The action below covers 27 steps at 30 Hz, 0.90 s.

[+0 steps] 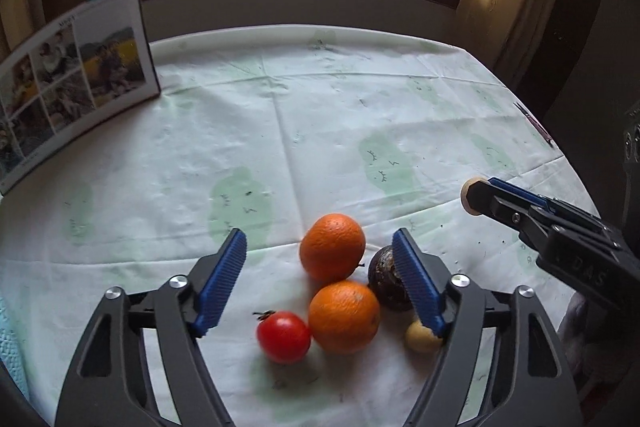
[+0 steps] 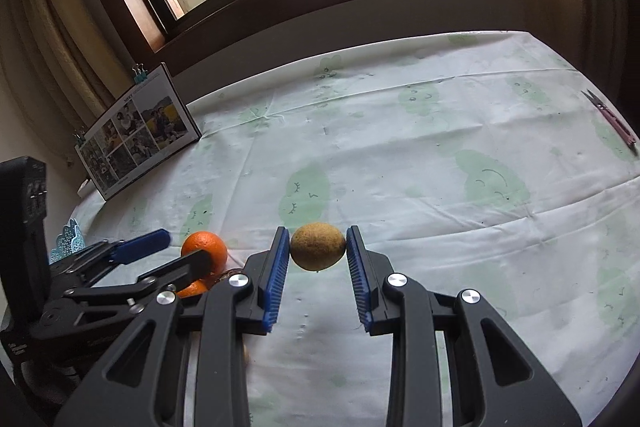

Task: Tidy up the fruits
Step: 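Grasp the orange with the left tool, then carry the orange to the blue basket and open the left tool while the right tool carries the kiwi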

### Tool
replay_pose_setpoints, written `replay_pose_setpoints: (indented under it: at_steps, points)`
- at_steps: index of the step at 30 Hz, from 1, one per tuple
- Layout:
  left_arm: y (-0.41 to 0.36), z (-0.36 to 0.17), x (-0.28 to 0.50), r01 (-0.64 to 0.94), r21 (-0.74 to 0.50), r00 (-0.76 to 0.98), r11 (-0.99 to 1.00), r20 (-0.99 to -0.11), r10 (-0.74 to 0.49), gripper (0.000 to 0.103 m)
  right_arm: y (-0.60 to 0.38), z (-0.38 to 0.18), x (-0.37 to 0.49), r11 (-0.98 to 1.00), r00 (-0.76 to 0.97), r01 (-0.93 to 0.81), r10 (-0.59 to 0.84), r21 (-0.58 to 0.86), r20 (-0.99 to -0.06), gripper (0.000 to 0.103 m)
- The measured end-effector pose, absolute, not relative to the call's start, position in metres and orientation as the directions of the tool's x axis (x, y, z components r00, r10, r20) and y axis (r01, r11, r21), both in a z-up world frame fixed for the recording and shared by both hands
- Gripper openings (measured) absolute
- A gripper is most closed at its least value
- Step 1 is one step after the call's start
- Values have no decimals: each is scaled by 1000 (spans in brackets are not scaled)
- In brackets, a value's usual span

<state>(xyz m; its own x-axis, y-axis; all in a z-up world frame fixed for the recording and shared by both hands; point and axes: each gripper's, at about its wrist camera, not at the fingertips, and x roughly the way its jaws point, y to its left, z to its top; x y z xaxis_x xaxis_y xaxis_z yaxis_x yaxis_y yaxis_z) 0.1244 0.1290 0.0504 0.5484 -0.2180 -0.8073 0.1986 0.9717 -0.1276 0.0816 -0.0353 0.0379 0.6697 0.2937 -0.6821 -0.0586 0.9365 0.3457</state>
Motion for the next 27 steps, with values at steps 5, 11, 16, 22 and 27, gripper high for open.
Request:
replay_pose_setpoints:
  at_steps: [5,11,16,22,27]
  points:
    - [128,34,135,184,-183,498,966,-830,-252,45,-37,37,82,933,670,-55,298,354,-681,30]
    - [126,35,130,203,-185,502,961,-823,-265,38,-37,37,81,934,674,-53,295,354,-677,30]
    - [132,50,120,194,-151,548,969,-803,-234,38,-37,40,78,934,686,-51,289,353,-668,30]
    - [155,79,102,143,-108,626,984,-760,-174,38,-32,44,75,935,691,-61,291,348,-662,30]
    - [182,98,84,69,-87,683,994,-722,-110,38,-23,49,69,939,697,-77,292,336,-655,30]
